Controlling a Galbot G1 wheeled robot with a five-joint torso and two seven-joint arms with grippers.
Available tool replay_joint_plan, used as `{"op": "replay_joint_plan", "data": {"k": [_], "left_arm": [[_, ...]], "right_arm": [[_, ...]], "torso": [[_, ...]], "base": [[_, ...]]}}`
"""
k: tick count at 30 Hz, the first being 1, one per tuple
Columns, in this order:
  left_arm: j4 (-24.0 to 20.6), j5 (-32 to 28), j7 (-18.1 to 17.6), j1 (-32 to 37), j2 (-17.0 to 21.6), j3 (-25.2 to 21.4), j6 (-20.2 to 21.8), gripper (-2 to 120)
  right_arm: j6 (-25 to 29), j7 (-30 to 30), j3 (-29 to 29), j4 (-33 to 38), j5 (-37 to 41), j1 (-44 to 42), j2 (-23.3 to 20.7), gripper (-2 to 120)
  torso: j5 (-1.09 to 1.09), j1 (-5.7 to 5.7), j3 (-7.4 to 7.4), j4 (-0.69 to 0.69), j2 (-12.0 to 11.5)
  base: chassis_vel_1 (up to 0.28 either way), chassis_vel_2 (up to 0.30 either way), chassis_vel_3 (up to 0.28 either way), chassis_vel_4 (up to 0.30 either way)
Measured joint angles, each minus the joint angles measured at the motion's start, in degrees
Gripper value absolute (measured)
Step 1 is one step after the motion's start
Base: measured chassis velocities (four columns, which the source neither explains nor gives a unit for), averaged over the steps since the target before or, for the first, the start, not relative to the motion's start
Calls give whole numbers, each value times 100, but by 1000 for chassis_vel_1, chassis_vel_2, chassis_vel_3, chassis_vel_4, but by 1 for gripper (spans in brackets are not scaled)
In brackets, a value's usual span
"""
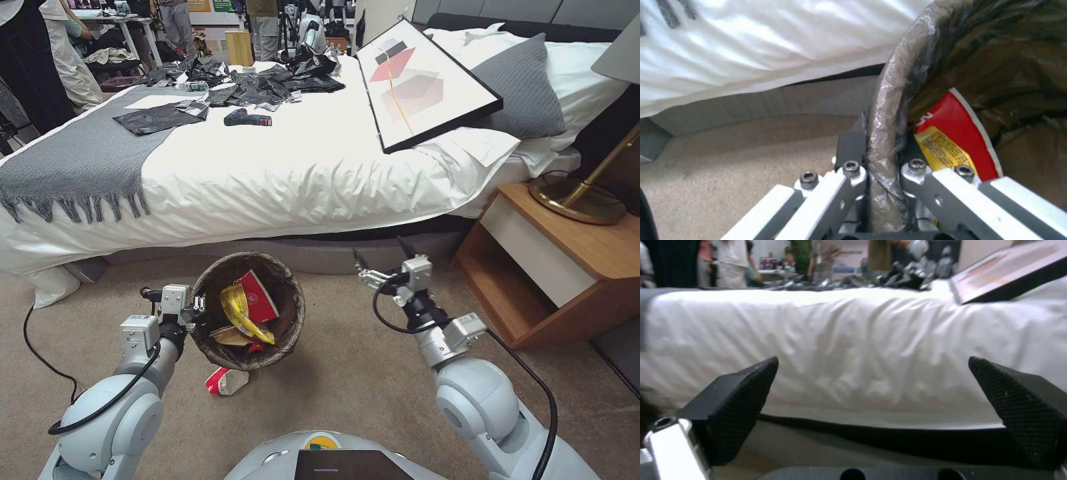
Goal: Pick up the trash bin, then pick up the garbage from the floor and place it into the trash bin.
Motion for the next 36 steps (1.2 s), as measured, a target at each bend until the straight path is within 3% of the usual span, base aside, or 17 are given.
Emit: {"op": "replay_joint_plan", "data": {"k": [3,6,19,36], "left_arm": [[2,-12,1,1,10,-11,0,2],[9,-49,2,2,34,-60,0,2],[42,-17,-24,40,-24,-83,0,2],[36,-7,-115,76,-86,-121,118,2]], "right_arm": [[255,-171,303,-100,-326,-224,154,100],[980,-530,890,-365,-791,-695,686,100],[1714,-749,1543,-614,-899,-1422,1511,100],[1897,-748,1684,-801,-836,-1477,1561,100]], "torso": [[-1,0,0,-1,0],[0,0,0,-1,0],[-1,0,0,-1,0],[-1,0,0,-1,0]], "base": [[0,0,0,0],[0,0,0,0],[0,0,0,0],[0,0,0,0]]}}
